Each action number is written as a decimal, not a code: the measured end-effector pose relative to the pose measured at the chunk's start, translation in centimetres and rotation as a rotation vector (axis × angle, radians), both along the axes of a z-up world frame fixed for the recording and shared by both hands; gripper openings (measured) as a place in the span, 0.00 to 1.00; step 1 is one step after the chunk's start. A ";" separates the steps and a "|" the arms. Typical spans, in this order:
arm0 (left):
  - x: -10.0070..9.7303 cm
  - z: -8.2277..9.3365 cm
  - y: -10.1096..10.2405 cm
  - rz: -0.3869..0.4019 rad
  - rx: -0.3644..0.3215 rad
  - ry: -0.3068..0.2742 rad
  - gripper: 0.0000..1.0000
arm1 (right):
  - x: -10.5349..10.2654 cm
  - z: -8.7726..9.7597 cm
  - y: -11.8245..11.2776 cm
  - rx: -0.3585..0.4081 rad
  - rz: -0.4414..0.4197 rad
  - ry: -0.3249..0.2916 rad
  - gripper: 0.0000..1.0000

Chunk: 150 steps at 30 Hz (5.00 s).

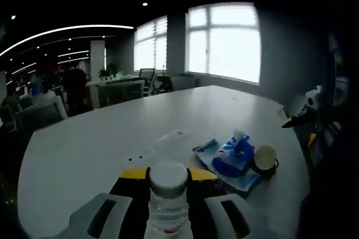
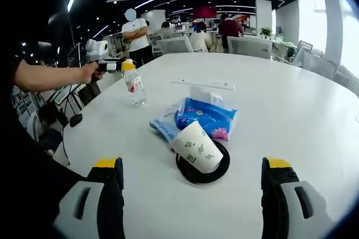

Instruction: Arrange the tabletop items into an orderly group along one side of the table until the central work area is clear of visible clutter.

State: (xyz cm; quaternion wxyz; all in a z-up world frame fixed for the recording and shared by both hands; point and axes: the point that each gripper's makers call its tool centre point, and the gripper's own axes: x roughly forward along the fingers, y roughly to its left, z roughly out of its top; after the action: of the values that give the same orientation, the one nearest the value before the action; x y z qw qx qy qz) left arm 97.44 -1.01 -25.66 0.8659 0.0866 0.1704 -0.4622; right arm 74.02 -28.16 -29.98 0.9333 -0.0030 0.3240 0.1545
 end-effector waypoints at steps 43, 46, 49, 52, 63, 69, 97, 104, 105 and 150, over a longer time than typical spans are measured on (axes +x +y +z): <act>-4.1 0.9 3.5 0.154 0.045 0.096 0.75 | 1.5 2.0 0.6 0.080 -0.005 -0.058 1.00; -5.6 0.8 3.9 0.161 0.072 0.106 0.79 | 1.7 2.1 0.5 0.085 -0.003 -0.059 1.00; -6.8 0.8 3.9 0.168 0.073 0.110 0.82 | 1.9 2.1 0.5 0.087 0.002 -0.059 1.00; -7.8 0.7 4.2 0.185 0.084 0.110 0.83 | 2.0 2.0 0.4 0.083 0.016 -0.059 1.00; -12.5 1.5 3.0 0.216 0.080 0.109 0.89 | 2.3 2.3 -0.8 0.059 0.015 -0.052 0.98; -13.4 1.1 3.2 0.230 0.071 0.138 0.91 | 2.2 2.3 -0.6 0.063 0.030 -0.052 0.99; -17.4 -0.1 2.6 0.227 0.100 0.163 0.99 | 1.5 2.6 -0.6 0.046 0.061 -0.036 0.99; -17.5 -0.1 2.4 0.219 0.081 0.166 0.99 | 1.4 2.6 -0.3 0.044 0.069 -0.025 0.94; -17.6 -0.1 2.3 0.217 0.078 0.163 0.99 | 1.4 2.7 -0.2 0.044 0.070 -0.023 0.94; -18.6 0.1 2.1 0.186 0.017 0.176 0.99 | 5.5 -2.9 3.7 -0.288 0.485 0.137 0.75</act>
State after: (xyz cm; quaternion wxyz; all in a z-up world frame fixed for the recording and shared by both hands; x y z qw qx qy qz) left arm 78.84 1.05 -25.58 0.8860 0.0369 0.2568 -0.3843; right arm 79.53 -24.48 -32.92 0.8352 -0.2025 0.3946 0.3252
